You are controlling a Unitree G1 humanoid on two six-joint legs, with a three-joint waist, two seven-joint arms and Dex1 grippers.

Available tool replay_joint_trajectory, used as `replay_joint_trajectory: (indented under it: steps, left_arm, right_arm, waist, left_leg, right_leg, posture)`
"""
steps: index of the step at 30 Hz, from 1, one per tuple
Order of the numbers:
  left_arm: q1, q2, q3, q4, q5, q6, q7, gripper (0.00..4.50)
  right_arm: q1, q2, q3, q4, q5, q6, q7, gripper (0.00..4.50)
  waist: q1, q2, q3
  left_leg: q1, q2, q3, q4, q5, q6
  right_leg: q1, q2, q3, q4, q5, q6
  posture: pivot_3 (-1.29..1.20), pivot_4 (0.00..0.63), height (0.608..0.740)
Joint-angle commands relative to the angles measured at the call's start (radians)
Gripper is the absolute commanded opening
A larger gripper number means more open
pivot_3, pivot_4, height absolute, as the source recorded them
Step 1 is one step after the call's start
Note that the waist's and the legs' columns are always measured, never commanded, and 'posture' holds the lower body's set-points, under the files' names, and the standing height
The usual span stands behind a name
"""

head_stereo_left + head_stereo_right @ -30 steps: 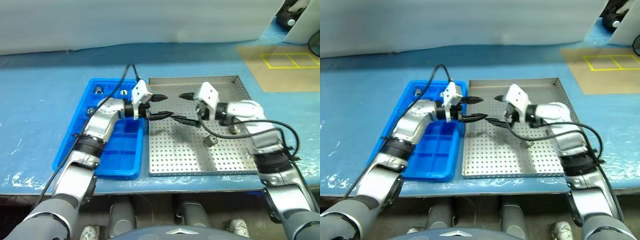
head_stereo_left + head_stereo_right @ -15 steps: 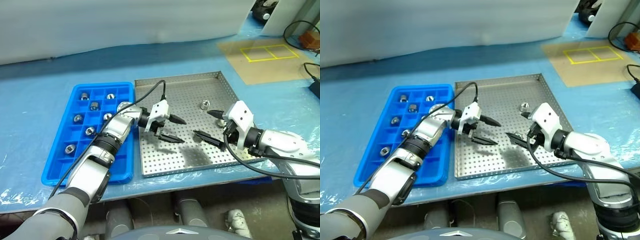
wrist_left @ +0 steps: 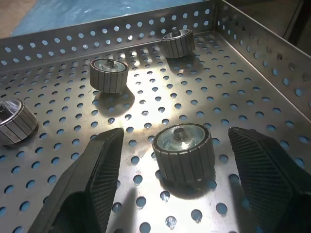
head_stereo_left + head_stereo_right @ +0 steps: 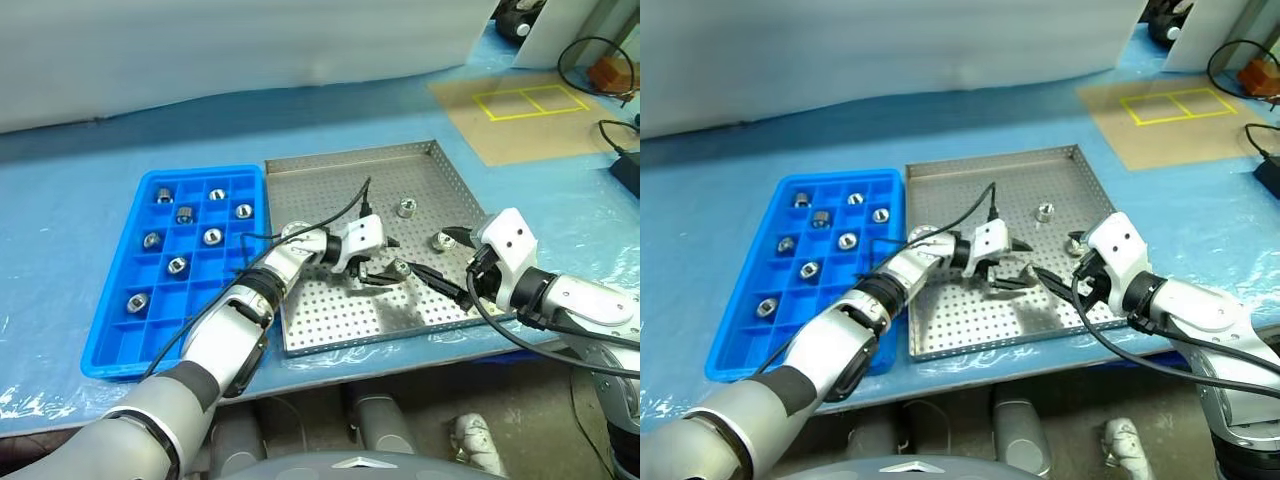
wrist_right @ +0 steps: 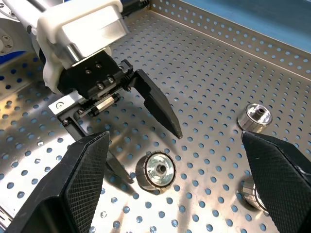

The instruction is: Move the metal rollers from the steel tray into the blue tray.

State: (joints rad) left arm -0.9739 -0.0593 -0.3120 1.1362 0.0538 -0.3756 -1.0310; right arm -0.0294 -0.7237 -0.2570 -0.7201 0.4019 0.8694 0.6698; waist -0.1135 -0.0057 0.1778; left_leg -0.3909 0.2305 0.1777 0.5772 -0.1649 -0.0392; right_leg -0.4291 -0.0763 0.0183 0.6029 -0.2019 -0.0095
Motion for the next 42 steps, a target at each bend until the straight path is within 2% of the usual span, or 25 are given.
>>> replay_joint_trajectory:
  steps: [1,8,15,19,21,25,29,35,40,42]
  left_arm:
    - [-0.021,-0.02,0.015,0.024,0.017,-0.027,0.008,3.62]
    - [-0.035,-0.057,0.003,0.078,0.08,-0.008,0.103,3.62]
    - [-0.026,-0.07,0.022,0.089,0.09,-0.002,0.102,3.62]
    - [-0.022,-0.056,0.014,0.088,0.111,0.009,0.107,2.44]
    - [-0.022,-0.053,0.016,0.091,0.112,0.008,0.097,2.44]
    - [-0.013,-0.037,0.019,0.085,0.117,-0.002,0.077,1.72]
    - [-0.012,-0.033,0.035,0.076,0.102,-0.015,0.051,1.74]
    - [-0.044,-0.016,0.064,0.067,0.103,-0.02,0.138,1.74]
    - [-0.07,0.023,0.131,-0.016,0.019,-0.027,0.064,1.74]
    - [-0.047,0.065,0.175,-0.134,-0.071,0.033,-0.052,1.74]
  right_arm:
    - [0.004,-0.021,-0.043,-0.041,0.02,-0.002,-0.013,4.5]
    - [0.019,-0.04,-0.051,-0.037,0.025,-0.011,-0.027,4.5]
    - [0.017,-0.042,-0.043,-0.037,0.025,-0.015,-0.044,4.5]
    - [0.011,-0.038,-0.031,-0.03,0.023,-0.023,-0.052,4.5]
    - [0.006,-0.037,-0.024,-0.026,0.021,-0.026,-0.055,4.5]
    - [-0.005,-0.034,-0.01,-0.014,0.018,-0.036,-0.059,4.5]
    - [-0.016,-0.034,0.002,-0.002,0.016,-0.043,-0.063,4.5]
    - [-0.04,-0.034,0.022,0.022,0.015,-0.059,-0.062,4.5]
    - [-0.094,-0.039,0.071,0.065,0.012,-0.09,-0.039,4.5]
    - [-0.157,-0.034,0.122,0.112,0.007,-0.118,-0.012,4.5]
  waist:
    - [-0.011,0.0,0.0]
    - [-0.027,0.0,0.0]
    - [-0.05,0.0,0.0]
    - [-0.065,0.0,0.0]
    - [-0.069,0.0,0.0]
    - [-0.072,0.0,0.0]
    - [-0.079,0.0,0.0]
    - [-0.092,0.0,0.0]
    - [-0.093,0.0,0.0]
    - [-0.094,0.0,0.0]
  left_leg:
    - [0.0,0.0,0.0,0.0,0.0,0.0]
    - [-0.001,-0.002,-0.001,0.001,-0.001,0.001]
    - [-0.004,-0.006,-0.001,0.002,-0.003,0.005]
    - [-0.005,-0.008,-0.001,0.002,-0.004,0.006]
    - [-0.005,-0.009,-0.001,0.002,-0.004,0.007]
    - [-0.006,-0.011,-0.002,0.003,-0.005,0.008]
    - [-0.006,-0.012,-0.002,0.004,-0.005,0.009]
    - [-0.008,-0.012,-0.003,0.004,-0.005,0.009]
    - [-0.01,-0.012,-0.004,0.004,-0.005,0.009]
    - [-0.01,-0.012,-0.005,0.004,-0.005,0.009]
  right_leg:
    - [0.0,0.0,0.0,0.0,0.0,0.0]
    - [0.0,-0.001,0.0,-0.001,-0.002,0.004]
    - [0.0,-0.006,0.0,-0.002,-0.003,0.006]
    - [0.0,-0.008,-0.001,-0.002,-0.003,0.006]
    - [0.0,-0.01,-0.001,-0.002,-0.003,0.006]
    - [0.0,-0.012,-0.002,-0.002,-0.004,0.008]
    - [0.001,-0.012,-0.002,-0.002,-0.004,0.008]
    - [0.0,-0.013,-0.009,-0.002,-0.005,0.008]
    - [0.0,-0.015,-0.014,-0.002,-0.002,0.004]
    - [0.0,-0.015,-0.015,-0.002,-0.001,0.003]
  posture:
    - [-0.71,0.15,0.74]
    - [-0.72,0.15,0.74]
    - [-0.72,0.15,0.74]
    - [-0.71,0.15,0.74]
    - [-0.71,0.15,0.74]
    - [-0.7,0.15,0.74]
    - [-0.69,0.15,0.74]
    - [-0.67,0.15,0.74]
    - [-0.61,0.15,0.74]
    - [-0.58,0.15,0.74]
